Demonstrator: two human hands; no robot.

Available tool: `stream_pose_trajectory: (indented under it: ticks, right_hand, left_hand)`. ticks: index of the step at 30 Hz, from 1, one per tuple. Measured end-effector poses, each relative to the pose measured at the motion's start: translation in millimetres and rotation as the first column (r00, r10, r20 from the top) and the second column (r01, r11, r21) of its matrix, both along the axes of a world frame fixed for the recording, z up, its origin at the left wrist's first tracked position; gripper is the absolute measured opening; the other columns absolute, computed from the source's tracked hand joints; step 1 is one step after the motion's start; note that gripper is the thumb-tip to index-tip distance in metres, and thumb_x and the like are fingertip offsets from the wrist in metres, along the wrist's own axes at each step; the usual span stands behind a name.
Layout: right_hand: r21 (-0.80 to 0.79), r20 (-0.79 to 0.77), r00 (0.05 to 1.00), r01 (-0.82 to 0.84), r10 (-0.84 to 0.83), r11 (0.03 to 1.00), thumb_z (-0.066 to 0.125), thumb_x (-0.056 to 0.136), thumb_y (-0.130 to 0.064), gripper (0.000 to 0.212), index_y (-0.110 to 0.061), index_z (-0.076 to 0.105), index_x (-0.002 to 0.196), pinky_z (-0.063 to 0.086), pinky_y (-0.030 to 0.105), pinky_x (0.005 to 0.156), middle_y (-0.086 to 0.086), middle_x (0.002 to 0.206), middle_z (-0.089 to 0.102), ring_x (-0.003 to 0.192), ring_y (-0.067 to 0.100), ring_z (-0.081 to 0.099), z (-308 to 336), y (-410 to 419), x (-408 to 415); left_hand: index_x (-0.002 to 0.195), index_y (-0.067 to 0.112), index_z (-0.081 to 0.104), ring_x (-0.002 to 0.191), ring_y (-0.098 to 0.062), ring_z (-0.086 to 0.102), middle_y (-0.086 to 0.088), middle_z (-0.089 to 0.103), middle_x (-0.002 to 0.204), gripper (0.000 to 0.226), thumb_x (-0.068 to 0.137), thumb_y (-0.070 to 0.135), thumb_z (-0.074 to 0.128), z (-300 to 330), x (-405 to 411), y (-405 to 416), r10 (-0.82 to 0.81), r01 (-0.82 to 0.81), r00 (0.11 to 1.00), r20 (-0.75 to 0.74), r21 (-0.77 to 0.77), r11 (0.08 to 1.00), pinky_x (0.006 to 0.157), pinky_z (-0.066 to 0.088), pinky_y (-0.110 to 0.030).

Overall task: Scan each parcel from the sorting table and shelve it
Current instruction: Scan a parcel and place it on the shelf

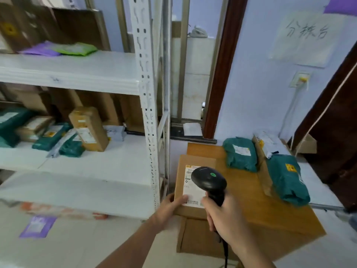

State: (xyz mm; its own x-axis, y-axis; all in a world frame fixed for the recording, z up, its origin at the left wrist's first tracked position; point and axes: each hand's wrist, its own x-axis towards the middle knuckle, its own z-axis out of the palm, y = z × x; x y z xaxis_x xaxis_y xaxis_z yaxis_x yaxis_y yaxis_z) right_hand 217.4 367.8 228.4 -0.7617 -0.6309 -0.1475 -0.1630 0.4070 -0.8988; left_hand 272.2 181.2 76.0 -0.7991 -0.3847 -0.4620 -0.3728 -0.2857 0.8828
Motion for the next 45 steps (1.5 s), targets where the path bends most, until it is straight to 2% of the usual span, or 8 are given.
stream_pose_trajectory:
  ticks: [4, 9, 16, 22, 31, 36, 41, 45]
  right_hand:
    - [-0.011, 0.032, 0.993, -0.113, 0.113, 0.994, 0.064, 0.095, -0.021, 0.017, -0.010, 0.057, 0.084, 0.046, 0.037, 0.052, 0.006, 0.052, 0.048, 0.042, 0.017, 0.049, -1, -37, 36]
    - [-0.029, 0.041, 0.964, -0.262, 0.263, 0.965, 0.067, 0.094, -0.021, 0.005, -0.019, 0.062, 0.096, 0.045, 0.031, 0.058, -0.002, 0.054, 0.055, 0.048, 0.011, 0.052, 0, -97, 84]
    - [-0.044, 0.099, 0.922, -0.371, 0.374, 0.927, 0.063, 0.098, -0.023, 0.006, -0.019, 0.058, 0.097, 0.049, 0.024, 0.049, -0.001, 0.050, 0.055, 0.042, 0.010, 0.053, 15, -181, 149]
    - [-0.048, 0.111, 0.924, -0.362, 0.366, 0.931, 0.064, 0.096, -0.019, 0.004, -0.018, 0.060, 0.097, 0.052, 0.026, 0.052, 0.000, 0.052, 0.056, 0.044, 0.012, 0.054, 10, -235, 170]
    - [-0.020, 0.113, 0.940, -0.321, 0.321, 0.947, 0.062, 0.097, -0.020, 0.008, -0.014, 0.059, 0.093, 0.052, 0.030, 0.053, 0.003, 0.051, 0.054, 0.044, 0.016, 0.053, -2, -312, 146]
    - [0.001, 0.106, 0.950, -0.296, 0.294, 0.955, 0.062, 0.096, -0.019, 0.006, -0.014, 0.059, 0.096, 0.054, 0.036, 0.054, 0.003, 0.053, 0.057, 0.044, 0.018, 0.054, -5, -358, 118]
    - [-0.017, 0.096, 0.954, -0.283, 0.283, 0.959, 0.062, 0.096, -0.018, 0.006, -0.013, 0.059, 0.098, 0.053, 0.035, 0.054, 0.005, 0.051, 0.056, 0.043, 0.019, 0.052, 2, -400, 97]
    - [0.011, 0.105, 0.965, -0.242, 0.239, 0.970, 0.061, 0.097, -0.018, 0.005, -0.014, 0.058, 0.097, 0.052, 0.028, 0.052, 0.001, 0.047, 0.055, 0.041, 0.014, 0.052, 2, -428, 93]
  left_hand:
    - [0.129, 0.018, 0.060, 0.102, -0.013, 0.072, 0.001, 0.074, 0.115, 0.075, 0.071, 0.060, 0.083, 8, 63, -29, 0.162, -0.162, 0.987, -0.010, -0.009, 0.987, 0.078, 0.056, -0.019]
    - [0.129, 0.014, 0.063, 0.107, -0.021, 0.074, -0.002, 0.079, 0.111, 0.095, 0.056, 0.071, 0.086, 5, 143, -79, 0.370, -0.370, 0.929, -0.022, -0.050, 0.927, 0.103, 0.056, -0.043]
    - [0.135, 0.019, 0.058, 0.105, -0.011, 0.073, 0.005, 0.076, 0.117, 0.098, 0.057, 0.075, 0.077, 6, 234, -151, 0.575, -0.576, 0.817, -0.036, -0.109, 0.810, 0.100, 0.055, -0.033]
    - [0.131, 0.026, 0.061, 0.102, -0.012, 0.075, 0.008, 0.079, 0.110, 0.083, 0.063, 0.070, 0.080, 4, 266, -207, 0.599, -0.604, 0.797, -0.072, -0.113, 0.789, 0.101, 0.057, -0.039]
    - [0.134, 0.025, 0.058, 0.102, -0.019, 0.076, 0.003, 0.079, 0.109, 0.100, 0.051, 0.071, 0.091, -19, 235, -292, 0.583, -0.584, 0.812, -0.035, -0.039, 0.811, 0.098, 0.059, -0.045]
    - [0.135, 0.024, 0.054, 0.094, -0.015, 0.076, 0.001, 0.074, 0.113, 0.081, 0.070, 0.059, 0.088, -13, 196, -336, 0.542, -0.543, 0.840, -0.025, -0.039, 0.839, 0.072, 0.059, -0.020]
    - [0.137, 0.029, 0.047, 0.103, -0.015, 0.072, 0.004, 0.068, 0.121, 0.088, 0.067, 0.069, 0.084, -4, 167, -382, 0.501, -0.500, 0.865, -0.007, -0.075, 0.863, 0.070, 0.057, -0.017]
    - [0.138, 0.028, 0.044, 0.103, -0.015, 0.070, 0.006, 0.064, 0.122, 0.080, 0.073, 0.061, 0.076, -5, 152, -414, 0.455, -0.453, 0.891, -0.001, -0.097, 0.886, 0.064, 0.057, -0.016]
